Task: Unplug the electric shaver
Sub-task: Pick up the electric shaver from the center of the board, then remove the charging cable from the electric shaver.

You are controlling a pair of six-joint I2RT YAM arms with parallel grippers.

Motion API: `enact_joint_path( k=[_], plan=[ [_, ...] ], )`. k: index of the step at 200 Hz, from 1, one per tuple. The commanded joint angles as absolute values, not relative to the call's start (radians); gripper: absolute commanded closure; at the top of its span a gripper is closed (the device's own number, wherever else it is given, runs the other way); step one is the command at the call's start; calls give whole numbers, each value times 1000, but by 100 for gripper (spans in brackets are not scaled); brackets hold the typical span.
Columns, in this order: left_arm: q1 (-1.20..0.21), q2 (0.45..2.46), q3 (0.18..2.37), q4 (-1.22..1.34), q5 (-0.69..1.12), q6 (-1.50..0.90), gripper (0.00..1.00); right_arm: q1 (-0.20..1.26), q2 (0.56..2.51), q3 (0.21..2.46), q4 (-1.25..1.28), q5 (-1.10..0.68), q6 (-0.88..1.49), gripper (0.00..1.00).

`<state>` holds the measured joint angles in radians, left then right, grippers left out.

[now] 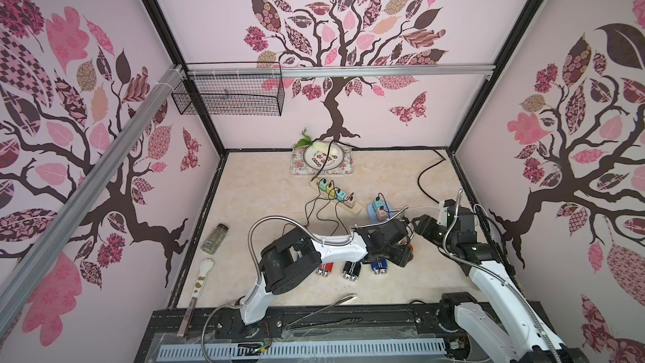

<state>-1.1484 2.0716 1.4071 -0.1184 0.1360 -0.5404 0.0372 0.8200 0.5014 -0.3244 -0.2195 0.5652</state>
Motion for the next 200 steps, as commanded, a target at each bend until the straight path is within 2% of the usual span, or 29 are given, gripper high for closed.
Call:
enact_joint_path(
  k=[1,71,200],
  plan=[
    [-1137,2019,1380,-67,146,-495,64,35,813,482,-328,-261,578,40],
    [-1118,1994,1340,-61,135,-441,65,36,792,451,-317,-336,598,44],
    [-1107,1951,1277,36,185,-430,65,35,841,419,-235,-454,631,57]
  ],
)
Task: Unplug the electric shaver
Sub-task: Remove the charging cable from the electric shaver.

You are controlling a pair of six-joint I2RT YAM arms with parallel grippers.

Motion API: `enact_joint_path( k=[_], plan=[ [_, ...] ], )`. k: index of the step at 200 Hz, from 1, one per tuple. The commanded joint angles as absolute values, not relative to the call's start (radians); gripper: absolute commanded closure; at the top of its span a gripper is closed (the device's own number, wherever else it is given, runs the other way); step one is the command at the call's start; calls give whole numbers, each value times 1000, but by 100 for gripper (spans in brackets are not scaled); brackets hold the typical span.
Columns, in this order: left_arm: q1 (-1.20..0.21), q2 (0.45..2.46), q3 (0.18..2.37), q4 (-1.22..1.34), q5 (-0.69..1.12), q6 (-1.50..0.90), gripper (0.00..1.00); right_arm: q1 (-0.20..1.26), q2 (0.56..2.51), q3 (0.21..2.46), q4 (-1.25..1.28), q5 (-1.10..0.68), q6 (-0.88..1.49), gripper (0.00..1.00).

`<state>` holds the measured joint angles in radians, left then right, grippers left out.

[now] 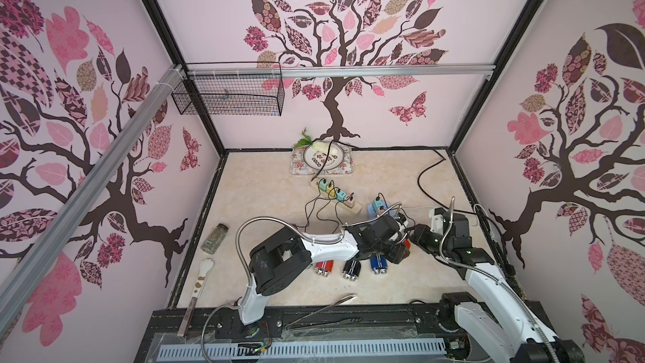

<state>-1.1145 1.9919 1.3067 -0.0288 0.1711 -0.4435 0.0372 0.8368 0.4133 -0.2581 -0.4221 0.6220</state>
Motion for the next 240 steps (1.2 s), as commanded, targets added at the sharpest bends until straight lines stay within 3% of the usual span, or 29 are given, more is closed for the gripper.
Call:
enact_joint_path(
  k=[1,240],
  plan=[
    [-1106,1951,1276,37,185,-431,65,35,841,419,-235,-454,631,57],
    [-1096,1918,1221,104,183,-443,66,35,855,419,-207,-518,689,84]
  ],
)
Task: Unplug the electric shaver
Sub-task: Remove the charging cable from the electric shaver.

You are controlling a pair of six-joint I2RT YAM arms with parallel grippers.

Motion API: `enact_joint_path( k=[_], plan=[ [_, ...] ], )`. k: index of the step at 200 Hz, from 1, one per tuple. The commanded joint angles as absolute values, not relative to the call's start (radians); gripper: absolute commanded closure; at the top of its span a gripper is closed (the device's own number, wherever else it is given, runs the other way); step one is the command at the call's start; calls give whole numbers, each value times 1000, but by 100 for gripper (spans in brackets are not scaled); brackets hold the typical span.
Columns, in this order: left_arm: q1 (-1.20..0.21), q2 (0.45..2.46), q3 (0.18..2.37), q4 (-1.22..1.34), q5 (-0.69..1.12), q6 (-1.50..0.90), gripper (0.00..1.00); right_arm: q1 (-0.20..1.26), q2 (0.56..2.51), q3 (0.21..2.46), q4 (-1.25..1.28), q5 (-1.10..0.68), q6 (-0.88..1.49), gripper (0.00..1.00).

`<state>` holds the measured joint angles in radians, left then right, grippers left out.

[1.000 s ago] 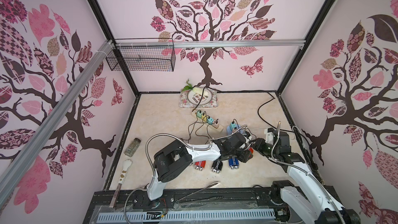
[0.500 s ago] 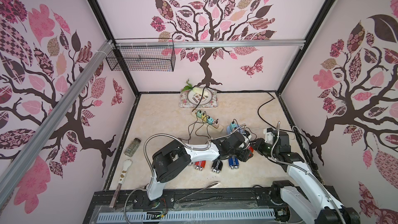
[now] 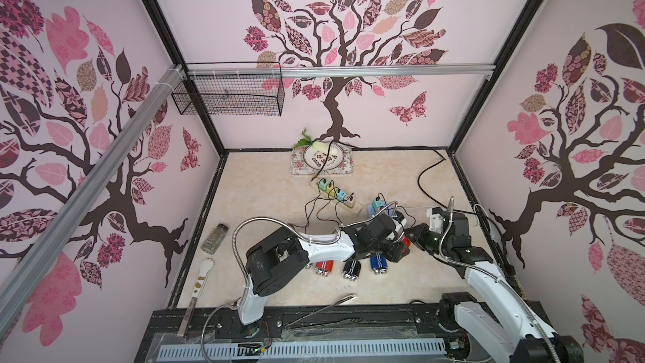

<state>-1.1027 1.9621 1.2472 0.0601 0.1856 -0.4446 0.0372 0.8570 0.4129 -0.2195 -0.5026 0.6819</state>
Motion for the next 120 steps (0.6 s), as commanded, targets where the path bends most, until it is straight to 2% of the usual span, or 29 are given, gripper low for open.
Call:
enact_joint_path(
  k=[1,65,120],
  plan=[
    [-1096,1918,1221,104,183,-443,66,34,855,420,-209,-518,689,84],
    [-1095,1916,1221,104,194,-445,66,34,872,436,-208,-516,681,91],
    [-1095,1921,1227,106,234,-452,66,35,887,452,-205,-502,658,92]
  ],
)
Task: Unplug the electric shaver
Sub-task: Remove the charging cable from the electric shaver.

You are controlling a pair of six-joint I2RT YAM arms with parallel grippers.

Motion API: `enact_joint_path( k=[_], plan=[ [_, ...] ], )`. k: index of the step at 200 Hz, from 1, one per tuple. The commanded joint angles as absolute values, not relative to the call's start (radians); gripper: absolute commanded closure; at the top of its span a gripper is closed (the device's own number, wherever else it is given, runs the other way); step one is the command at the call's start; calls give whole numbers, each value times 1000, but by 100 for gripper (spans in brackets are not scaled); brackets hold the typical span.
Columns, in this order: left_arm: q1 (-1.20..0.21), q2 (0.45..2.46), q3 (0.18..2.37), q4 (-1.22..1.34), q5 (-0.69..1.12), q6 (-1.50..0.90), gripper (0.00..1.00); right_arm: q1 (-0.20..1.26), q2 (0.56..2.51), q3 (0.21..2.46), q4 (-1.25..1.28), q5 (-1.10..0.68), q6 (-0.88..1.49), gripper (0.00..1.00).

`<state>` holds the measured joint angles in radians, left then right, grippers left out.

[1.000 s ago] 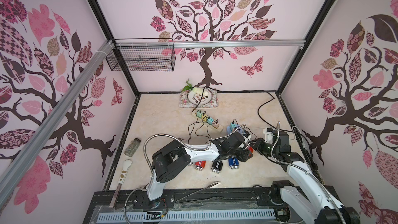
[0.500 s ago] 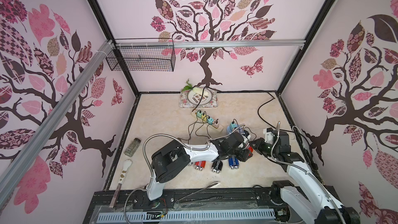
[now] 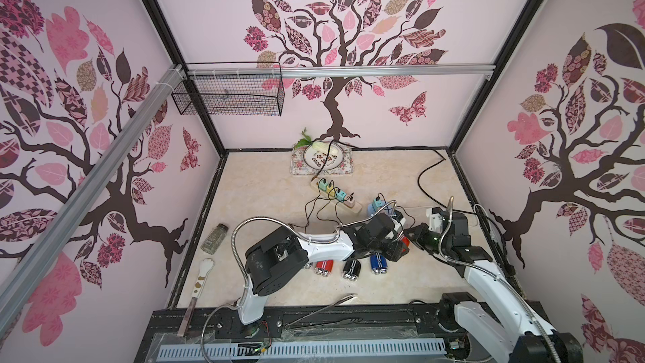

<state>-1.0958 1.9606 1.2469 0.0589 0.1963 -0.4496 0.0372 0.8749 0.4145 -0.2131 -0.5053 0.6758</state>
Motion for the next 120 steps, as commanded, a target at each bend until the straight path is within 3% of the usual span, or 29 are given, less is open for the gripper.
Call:
enact_joint_path(
  k=[1,120],
  plan=[
    [-1094,1921,1228,107,234,-452,66,35,887,452,-205,-500,658,92],
    [-1094,1921,1212,123,281,-468,66,29,939,510,-205,-463,620,93]
  ],
)
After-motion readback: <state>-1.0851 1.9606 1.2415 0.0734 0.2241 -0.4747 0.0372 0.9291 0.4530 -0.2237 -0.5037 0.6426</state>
